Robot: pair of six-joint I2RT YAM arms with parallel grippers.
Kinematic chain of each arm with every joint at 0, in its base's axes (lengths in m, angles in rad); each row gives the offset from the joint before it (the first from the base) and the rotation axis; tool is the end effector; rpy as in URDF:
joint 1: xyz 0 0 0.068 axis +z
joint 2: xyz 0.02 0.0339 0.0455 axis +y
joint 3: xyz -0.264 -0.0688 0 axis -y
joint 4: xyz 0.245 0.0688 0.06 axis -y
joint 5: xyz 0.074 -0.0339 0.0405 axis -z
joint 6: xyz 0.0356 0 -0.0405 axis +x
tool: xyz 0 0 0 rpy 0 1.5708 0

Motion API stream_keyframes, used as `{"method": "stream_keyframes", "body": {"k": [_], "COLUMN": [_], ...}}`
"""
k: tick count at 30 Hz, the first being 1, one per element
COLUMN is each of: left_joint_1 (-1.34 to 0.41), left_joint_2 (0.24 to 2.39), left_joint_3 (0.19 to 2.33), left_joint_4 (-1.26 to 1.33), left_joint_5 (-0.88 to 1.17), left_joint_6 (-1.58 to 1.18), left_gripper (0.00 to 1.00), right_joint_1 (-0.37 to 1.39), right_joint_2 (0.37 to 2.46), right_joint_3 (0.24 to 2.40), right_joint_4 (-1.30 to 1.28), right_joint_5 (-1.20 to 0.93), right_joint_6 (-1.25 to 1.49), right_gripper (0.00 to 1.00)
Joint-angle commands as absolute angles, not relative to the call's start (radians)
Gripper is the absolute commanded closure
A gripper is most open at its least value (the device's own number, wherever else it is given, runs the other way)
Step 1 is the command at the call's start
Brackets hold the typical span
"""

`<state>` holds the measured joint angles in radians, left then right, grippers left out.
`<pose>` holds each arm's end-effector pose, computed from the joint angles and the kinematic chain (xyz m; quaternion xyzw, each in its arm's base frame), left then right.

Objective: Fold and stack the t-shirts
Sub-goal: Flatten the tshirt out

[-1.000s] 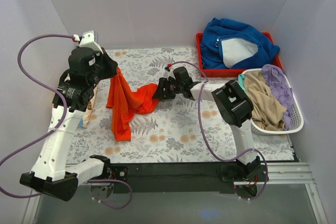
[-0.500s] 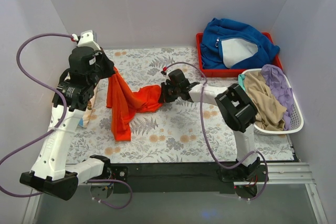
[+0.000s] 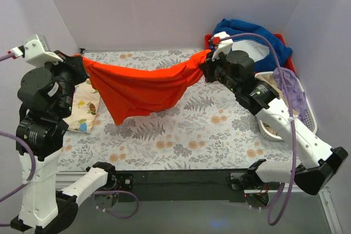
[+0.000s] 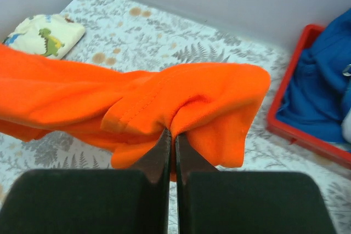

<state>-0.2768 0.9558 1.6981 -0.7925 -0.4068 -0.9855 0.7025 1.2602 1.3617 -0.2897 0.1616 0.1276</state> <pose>0.1137 -0.0177 0.5336 -0.3768 0.6173 -0.2801 0.6313 0.2206 0.1792 0.4290 -0.1684 0.7510 0.1993 0.6066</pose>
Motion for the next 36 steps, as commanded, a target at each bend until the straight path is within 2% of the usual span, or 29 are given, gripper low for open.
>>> {"method": "stream_keyframes", "body": {"k": [1,13,23,28,32,36], "left_joint_1": [-0.275,-0.275,-0.284,-0.285,-0.285,-0.285], "left_joint_2": [0.934,0.890,0.732,0.796,0.815,0.793], "left_joint_3": [1.698,1.746,1.668,1.664,1.545,1.295], "left_joint_4": [-0.796,-0.810,-0.617,-0.756,-0.796,-0.775], "left_joint_5": [-0.443,-0.414,-0.278,-0.367,-0.331,-0.262], "left_joint_6": [-1.002,-1.002,-1.025,-1.126,-1.210,-1.307], "left_gripper": [1.00,1.00,1.00,1.00,1.00,1.00], "right_joint_1": [0.699,0.699,0.699,0.699,0.699,0.699], "right_joint_2": [1.215,1.039,0.928,0.995,1.098,1.225], "right_joint_3": [1.420,1.534,1.601,1.554,1.522,1.520], "right_joint_4": [-0.386,-0.422,-0.394,-0.382,-0.376,-0.368], "right_joint_5": [0.270,0.325,0.337,0.318,0.285,0.229], "right_joint_6": [0.048,0.023,-0.038,-0.046,-0.046,-0.049], "right_gripper": [0.99,0.99,0.99,0.99,0.99,0.99]}}
